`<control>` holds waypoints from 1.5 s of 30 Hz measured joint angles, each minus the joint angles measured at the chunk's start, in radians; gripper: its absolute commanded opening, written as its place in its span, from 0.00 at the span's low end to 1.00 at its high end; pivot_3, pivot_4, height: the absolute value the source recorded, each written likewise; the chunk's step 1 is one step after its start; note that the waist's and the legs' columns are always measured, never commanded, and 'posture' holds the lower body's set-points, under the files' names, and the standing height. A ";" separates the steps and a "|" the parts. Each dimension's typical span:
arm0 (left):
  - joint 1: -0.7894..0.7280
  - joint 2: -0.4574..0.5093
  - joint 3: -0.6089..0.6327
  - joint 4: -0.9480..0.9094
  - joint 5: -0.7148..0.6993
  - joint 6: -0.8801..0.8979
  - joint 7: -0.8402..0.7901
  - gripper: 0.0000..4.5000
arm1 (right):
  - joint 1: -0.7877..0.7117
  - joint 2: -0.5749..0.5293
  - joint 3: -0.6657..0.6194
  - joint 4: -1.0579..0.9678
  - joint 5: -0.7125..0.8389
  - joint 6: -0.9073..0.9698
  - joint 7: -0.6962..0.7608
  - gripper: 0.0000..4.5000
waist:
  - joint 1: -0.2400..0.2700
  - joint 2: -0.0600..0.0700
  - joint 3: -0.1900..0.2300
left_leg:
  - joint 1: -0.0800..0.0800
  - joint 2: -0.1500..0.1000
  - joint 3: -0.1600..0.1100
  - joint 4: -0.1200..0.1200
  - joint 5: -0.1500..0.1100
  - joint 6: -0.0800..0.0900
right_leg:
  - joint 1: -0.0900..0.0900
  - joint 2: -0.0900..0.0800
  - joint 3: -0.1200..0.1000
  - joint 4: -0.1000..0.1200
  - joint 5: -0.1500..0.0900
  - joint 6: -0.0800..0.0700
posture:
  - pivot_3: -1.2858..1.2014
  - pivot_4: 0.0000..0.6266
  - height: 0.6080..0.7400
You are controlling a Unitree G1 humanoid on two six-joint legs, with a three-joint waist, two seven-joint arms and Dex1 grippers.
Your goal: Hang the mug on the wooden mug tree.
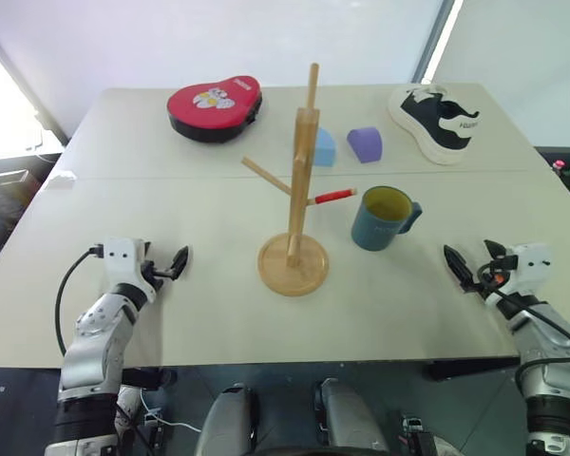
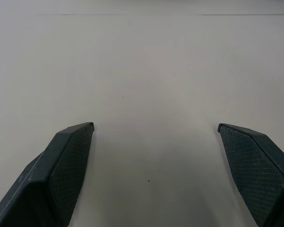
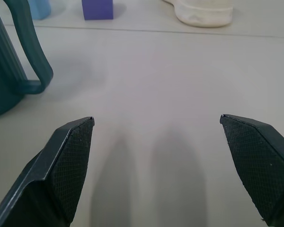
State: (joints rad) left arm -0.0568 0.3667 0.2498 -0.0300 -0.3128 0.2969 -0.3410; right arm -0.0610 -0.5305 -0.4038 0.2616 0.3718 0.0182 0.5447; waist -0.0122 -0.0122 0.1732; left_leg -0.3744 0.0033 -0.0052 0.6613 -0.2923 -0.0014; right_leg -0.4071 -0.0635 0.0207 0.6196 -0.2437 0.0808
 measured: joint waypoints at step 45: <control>0.223 0.140 -0.238 -0.415 -0.149 -0.105 -0.523 1.00 | -0.210 0.041 0.128 0.141 -0.056 -0.103 0.107 0.98 | 0.000 0.001 0.000 | 0.000 0.000 0.001 -0.010 0.000 0.000 | -0.002 0.000 0.000 -0.006 0.000 -0.002 | 0.52 0.24 0.96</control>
State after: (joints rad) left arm 0.1662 0.5063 0.0116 -0.4453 -0.4623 0.1914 -0.8638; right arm -0.2712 -0.4898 -0.2755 0.4031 0.3158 -0.0845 0.6519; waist -0.0127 -0.0110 0.1731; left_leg -0.3739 0.0037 -0.0039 0.6508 -0.2922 -0.0015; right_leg -0.4096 -0.0637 0.0205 0.6140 -0.2441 0.0791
